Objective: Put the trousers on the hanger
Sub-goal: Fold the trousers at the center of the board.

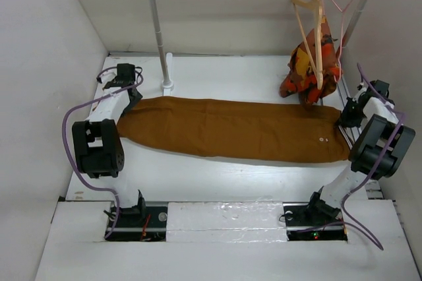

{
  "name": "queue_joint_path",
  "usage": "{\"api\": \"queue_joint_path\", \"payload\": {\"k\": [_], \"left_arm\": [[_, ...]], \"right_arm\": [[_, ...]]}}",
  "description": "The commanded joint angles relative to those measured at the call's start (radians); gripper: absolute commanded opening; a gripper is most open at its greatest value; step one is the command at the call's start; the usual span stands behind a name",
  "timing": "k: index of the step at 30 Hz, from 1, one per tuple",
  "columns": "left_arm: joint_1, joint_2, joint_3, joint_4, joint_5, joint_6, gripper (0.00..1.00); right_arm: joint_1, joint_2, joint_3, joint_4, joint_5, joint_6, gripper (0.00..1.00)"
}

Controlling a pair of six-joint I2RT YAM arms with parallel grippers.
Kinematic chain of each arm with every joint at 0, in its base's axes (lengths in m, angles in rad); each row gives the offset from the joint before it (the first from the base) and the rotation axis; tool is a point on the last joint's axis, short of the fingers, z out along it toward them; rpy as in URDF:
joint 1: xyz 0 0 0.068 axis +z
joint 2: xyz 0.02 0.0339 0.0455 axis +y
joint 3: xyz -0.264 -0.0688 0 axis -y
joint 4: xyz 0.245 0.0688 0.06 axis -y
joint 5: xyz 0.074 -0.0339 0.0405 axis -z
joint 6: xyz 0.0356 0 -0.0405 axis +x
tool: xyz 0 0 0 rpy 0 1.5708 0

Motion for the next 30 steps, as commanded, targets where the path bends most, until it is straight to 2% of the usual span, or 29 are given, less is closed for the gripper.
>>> {"api": "queue_joint_path", "payload": {"k": [1,2,4,10,18,21,23,30], "left_arm": [[0.011,-0.012,0.062,-0.027,-0.087,-0.010,0.58],[0.011,-0.008,0.069,-0.038,-0.124,-0.010,0.58],[0.031,0.012,0.084,-0.053,-0.150,-0.006,0.58],[0.178,0.087,0.104,-0.037,0.006,-0.014,0.57],[0.178,0.206,0.228,-0.032,0.086,0.022,0.58],[0.169,0.190,0.227,-0.012,0.083,0.025,0.57],[0.158,0.155,0.216,-0.012,0.033,0.017,0.56],[0.158,-0.043,0.046,0.059,-0.054,-0.021,0.52]], "right_arm": [[0.009,-0.078,0.005,0.049,0.068,0.034,0.05],[0.009,-0.087,0.004,0.049,0.084,0.035,0.00],[0.018,-0.115,0.005,0.046,0.097,0.067,0.00],[0.018,-0.176,-0.038,0.080,0.131,0.097,0.00],[0.009,-0.167,-0.030,0.080,0.090,0.089,0.00],[0.009,-0.176,-0.035,0.083,0.079,0.086,0.00],[0.009,-0.179,-0.041,0.086,0.073,0.084,0.00],[0.009,-0.187,-0.065,0.109,0.033,0.086,0.00]]}}
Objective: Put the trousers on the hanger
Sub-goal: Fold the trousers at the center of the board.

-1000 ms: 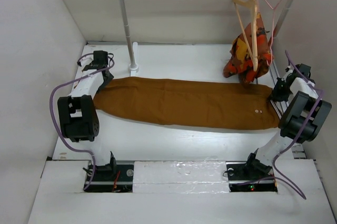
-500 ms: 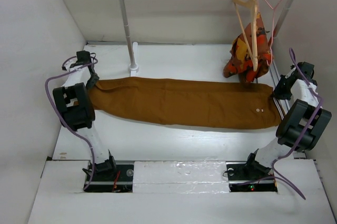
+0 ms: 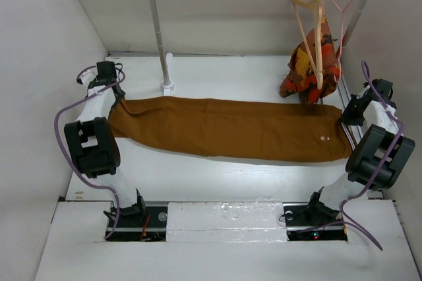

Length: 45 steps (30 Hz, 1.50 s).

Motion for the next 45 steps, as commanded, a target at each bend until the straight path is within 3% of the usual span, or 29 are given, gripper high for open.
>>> {"api": "queue_joint_path", "payload": {"k": [1,6,10,17,27,32,33,34,41,45], "left_arm": [[0.003,-0.133,-0.036,0.043,-0.070,-0.017,0.52],[0.003,-0.075,0.022,0.074,0.032,0.062,0.63],[-0.019,0.072,0.133,0.002,0.037,0.072,0.63],[-0.019,0.118,0.196,0.030,0.055,0.097,0.59],[-0.019,0.226,0.291,-0.003,0.057,0.105,0.36],[-0.010,0.223,0.286,0.004,0.060,0.121,0.30],[0.000,0.223,0.289,0.005,0.063,0.126,0.22],[0.000,0.224,0.297,-0.010,0.058,0.119,0.01],[0.009,0.115,0.294,-0.091,-0.032,0.095,0.00],[0.018,-0.122,0.205,-0.145,-0.119,0.092,0.00]], "right_arm": [[-0.008,-0.039,-0.014,0.078,-0.023,0.001,0.00],[-0.017,-0.039,-0.024,0.091,-0.039,0.001,0.00],[-0.018,-0.037,-0.014,0.086,-0.050,-0.007,0.00],[-0.018,-0.046,-0.017,0.080,-0.052,-0.016,0.00],[-0.027,-0.068,-0.007,0.075,-0.064,-0.005,0.00],[-0.027,-0.056,0.035,0.075,-0.096,0.024,0.00],[-0.027,-0.053,0.042,0.078,-0.104,0.030,0.00],[-0.027,-0.050,0.052,0.092,-0.110,0.047,0.00],[-0.018,-0.030,0.070,0.100,-0.061,0.071,0.00],[-0.039,-0.033,0.084,0.144,-0.038,0.111,0.00]]}}
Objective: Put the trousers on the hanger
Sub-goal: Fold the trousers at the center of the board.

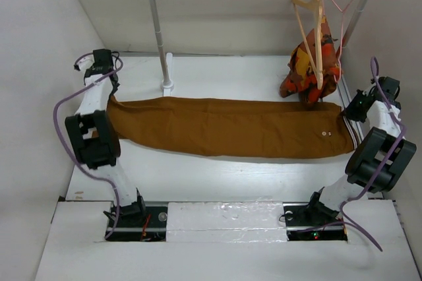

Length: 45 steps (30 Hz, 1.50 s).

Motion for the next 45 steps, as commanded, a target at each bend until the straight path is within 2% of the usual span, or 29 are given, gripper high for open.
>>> {"api": "queue_joint_path", "payload": {"k": [1,4,6,9,12,14,15,17,18,20,21,24,29,33,35,36,37,38,39,40,41,42,43,44,45], "left_arm": [[0.010,-0.286,-0.039,-0.088,-0.141,-0.006,0.00],[0.010,-0.405,-0.057,-0.172,-0.193,-0.012,0.00],[-0.013,-0.477,-0.117,-0.188,-0.284,-0.005,0.00],[-0.013,-0.529,-0.187,-0.231,-0.365,0.023,0.00],[-0.050,-0.557,-0.192,-0.309,-0.462,0.035,0.00],[-0.050,-0.552,-0.240,-0.234,-0.390,0.086,0.00],[-0.050,-0.516,-0.257,-0.210,-0.363,0.127,0.00],[-0.025,-0.441,-0.194,-0.203,-0.313,0.129,0.00],[-0.012,-0.345,-0.085,-0.224,-0.307,0.106,0.00],[-0.011,-0.249,0.022,-0.248,-0.312,0.106,0.00],[-0.011,-0.147,0.139,-0.257,-0.310,0.104,0.00],[-0.011,0.033,0.334,-0.298,-0.297,0.101,0.00],[-0.002,0.228,0.418,-0.278,-0.289,0.120,0.00],[-0.011,0.411,0.617,-0.315,-0.278,0.088,0.00],[-0.021,0.442,0.657,-0.324,-0.287,0.071,0.00],[-0.030,0.458,0.673,-0.318,-0.287,0.063,0.19],[-0.030,0.459,0.673,-0.311,-0.287,0.063,0.19],[-0.039,0.442,0.650,-0.303,-0.289,0.057,0.73],[-0.039,0.442,0.650,-0.303,-0.286,0.057,0.74],[-0.039,0.430,0.641,-0.306,-0.283,0.054,0.82],[-0.039,0.387,0.603,-0.304,-0.292,0.023,0.95],[-0.039,0.352,0.566,-0.286,-0.301,0.012,0.98],[-0.039,0.306,0.505,-0.251,-0.295,0.011,0.99],[-0.039,0.190,0.352,-0.202,-0.293,0.014,0.99],[-0.039,0.128,0.267,-0.098,-0.280,0.005,0.99]], "right_arm": [[-0.015,-0.004,0.070,0.130,0.047,0.063,0.00],[-0.015,0.013,0.072,0.154,0.058,0.096,0.00],[-0.006,0.019,0.064,0.174,0.076,0.104,0.00],[-0.006,0.019,0.076,0.156,0.102,0.099,0.00],[-0.029,-0.007,0.087,0.136,0.147,0.096,0.00],[-0.029,-0.019,0.087,0.151,0.156,0.108,0.00],[-0.029,-0.012,0.102,0.154,0.155,0.114,0.00],[-0.029,0.039,0.128,0.163,0.150,0.134,0.00],[-0.020,0.060,0.174,0.156,0.153,0.134,0.00],[-0.009,0.123,0.216,0.140,0.147,0.119,0.00],[-0.009,0.143,0.240,0.133,0.136,0.113,0.00],[0.018,0.175,0.279,0.169,0.118,0.101,0.00],[0.048,0.272,0.369,0.151,0.133,0.081,0.00],[0.072,0.382,0.444,0.131,0.162,0.039,0.00],[0.086,0.396,0.457,0.140,0.193,0.027,0.00],[0.095,0.399,0.446,0.159,0.188,0.025,0.02],[0.095,0.402,0.446,0.176,0.188,0.027,0.04],[0.095,0.406,0.446,0.168,0.166,0.031,0.17],[0.095,0.406,0.446,0.168,0.165,0.032,0.17],[0.095,0.409,0.455,0.151,0.161,0.030,0.24],[0.095,0.406,0.467,0.127,0.165,0.024,0.29],[0.095,0.403,0.493,0.072,0.174,0.010,0.39],[0.095,0.384,0.494,0.062,0.185,0.004,0.44],[0.095,0.370,0.489,0.056,0.187,-0.005,0.48],[0.095,0.357,0.483,0.042,0.185,-0.010,0.53]]}}
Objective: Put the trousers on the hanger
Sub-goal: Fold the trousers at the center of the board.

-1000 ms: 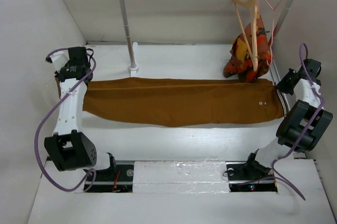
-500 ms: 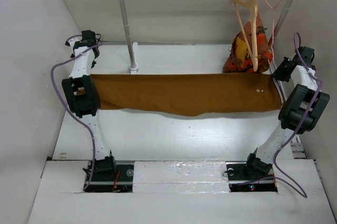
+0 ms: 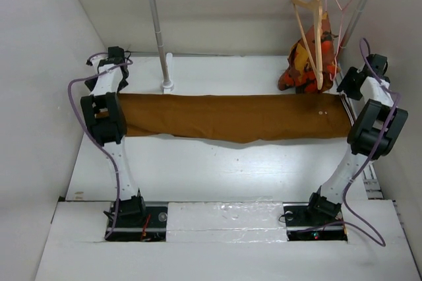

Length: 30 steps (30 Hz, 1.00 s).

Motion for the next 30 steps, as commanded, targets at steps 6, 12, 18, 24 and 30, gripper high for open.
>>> {"api": "queue_joint_path", "payload": {"k": [6,12,18,24,30], "left_arm": [[0.091,-0.609,-0.717,0.419,0.230,-0.087,0.80],[0.148,-0.539,-0.805,0.464,0.374,-0.120,0.67],[0.157,-0.459,-0.749,0.516,0.446,-0.100,0.60],[0.157,-0.381,-0.590,0.498,0.528,-0.182,0.01],[0.146,-0.315,-0.432,0.432,0.562,-0.154,0.50]], "right_arm": [[-0.018,-0.229,-0.090,0.025,-0.023,-0.010,0.54],[0.038,-0.361,-0.283,0.091,-0.058,0.032,0.25],[0.013,-0.410,-0.273,0.068,-0.015,-0.020,0.39],[0.014,-0.369,-0.182,0.012,-0.070,-0.029,0.17],[0.057,-0.441,-0.159,-0.057,-0.059,-0.078,0.55]]}}
